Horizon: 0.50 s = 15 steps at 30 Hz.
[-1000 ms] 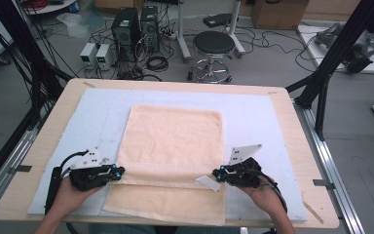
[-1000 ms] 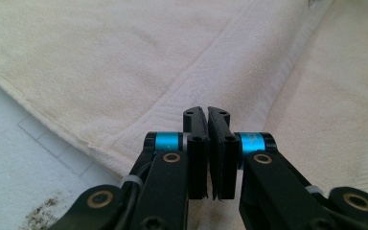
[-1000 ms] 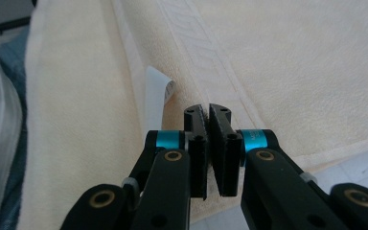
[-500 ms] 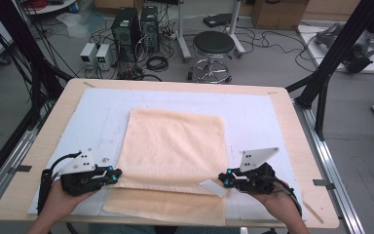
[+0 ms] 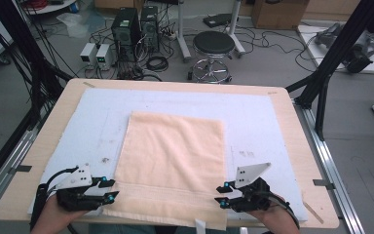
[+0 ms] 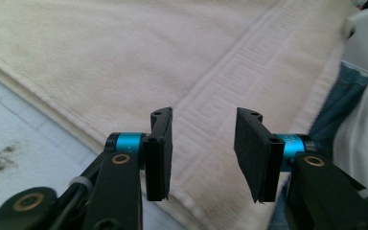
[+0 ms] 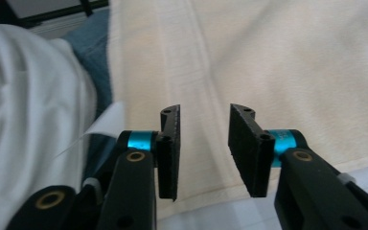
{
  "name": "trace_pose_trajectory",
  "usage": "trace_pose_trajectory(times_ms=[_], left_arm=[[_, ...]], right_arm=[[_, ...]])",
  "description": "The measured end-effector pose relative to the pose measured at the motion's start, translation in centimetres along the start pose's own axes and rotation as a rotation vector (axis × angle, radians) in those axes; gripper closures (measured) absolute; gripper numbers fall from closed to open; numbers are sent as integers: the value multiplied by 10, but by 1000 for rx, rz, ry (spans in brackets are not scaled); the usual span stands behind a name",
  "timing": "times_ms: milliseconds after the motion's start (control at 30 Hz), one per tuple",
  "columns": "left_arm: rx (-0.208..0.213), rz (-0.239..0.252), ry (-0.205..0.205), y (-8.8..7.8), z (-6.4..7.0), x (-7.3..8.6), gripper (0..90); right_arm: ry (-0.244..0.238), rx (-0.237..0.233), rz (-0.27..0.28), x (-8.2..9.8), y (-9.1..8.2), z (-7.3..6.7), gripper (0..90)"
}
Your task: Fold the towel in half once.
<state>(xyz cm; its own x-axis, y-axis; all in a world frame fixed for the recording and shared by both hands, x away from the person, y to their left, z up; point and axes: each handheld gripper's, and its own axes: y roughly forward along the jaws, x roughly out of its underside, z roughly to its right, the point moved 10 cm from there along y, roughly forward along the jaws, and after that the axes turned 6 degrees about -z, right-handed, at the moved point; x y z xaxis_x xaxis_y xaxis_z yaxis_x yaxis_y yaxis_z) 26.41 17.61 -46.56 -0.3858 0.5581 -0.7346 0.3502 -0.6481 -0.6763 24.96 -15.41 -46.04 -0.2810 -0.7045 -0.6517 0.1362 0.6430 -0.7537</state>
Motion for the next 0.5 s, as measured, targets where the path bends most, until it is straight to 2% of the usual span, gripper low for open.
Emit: trace_pose_trajectory(times_ms=[167,367,433,467,500], left_arm=[[-31,-1,-7,14,-18,-9,532],[-85,-9,-45,29,-48,-19,492],[-104,-4,-59,32,-59,-25,488],[-110,2,-70,34,-65,-29,489],[-125,14,-92,36,-75,-34,489]], right_arm=[[56,32,6,-2,12,25,571],[92,109,-1,-8,20,62,517],[115,142,1,-9,20,77,492],[123,173,7,-10,20,87,487],[136,194,11,-11,19,97,486]])
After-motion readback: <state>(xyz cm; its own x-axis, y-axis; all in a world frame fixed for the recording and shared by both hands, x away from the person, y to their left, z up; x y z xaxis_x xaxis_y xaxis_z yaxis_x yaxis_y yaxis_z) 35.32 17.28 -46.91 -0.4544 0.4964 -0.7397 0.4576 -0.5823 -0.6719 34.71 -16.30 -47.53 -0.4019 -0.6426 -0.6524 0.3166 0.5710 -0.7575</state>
